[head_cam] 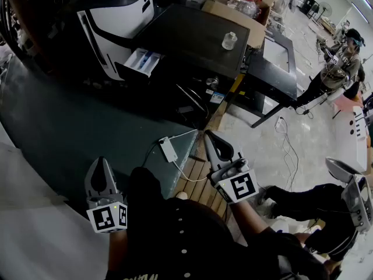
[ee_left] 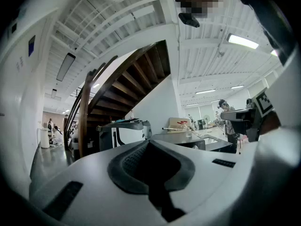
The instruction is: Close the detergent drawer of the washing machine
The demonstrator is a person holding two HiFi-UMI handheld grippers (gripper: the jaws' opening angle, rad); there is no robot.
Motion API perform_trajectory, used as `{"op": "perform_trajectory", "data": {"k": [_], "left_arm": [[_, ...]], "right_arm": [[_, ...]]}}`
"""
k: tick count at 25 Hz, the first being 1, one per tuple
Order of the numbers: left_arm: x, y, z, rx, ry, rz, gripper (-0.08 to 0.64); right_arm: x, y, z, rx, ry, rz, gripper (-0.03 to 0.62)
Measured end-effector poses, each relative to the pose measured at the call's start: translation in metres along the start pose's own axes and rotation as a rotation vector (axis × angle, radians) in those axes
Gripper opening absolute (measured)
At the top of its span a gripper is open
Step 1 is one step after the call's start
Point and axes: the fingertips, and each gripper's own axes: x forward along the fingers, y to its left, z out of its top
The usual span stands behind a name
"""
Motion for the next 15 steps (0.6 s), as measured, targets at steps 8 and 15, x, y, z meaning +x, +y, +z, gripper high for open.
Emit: {"op": "perform_trajectory", "data": {"k": [8,15], "left_arm": [[-0.0015,0.0002,-0.0020,0.002,0.000,-0.002,0.008],[-0.0039,-0.0010,-0.0051,0.002,0.006,0.000,0.008]], "right_arm": [[0.0008,0.0023,-0.0012,0.045,0.000,-0.022,0.029],[-0.0029,0.0046,-0.0045,0.093,-0.019,-0.017,0.031]]}}
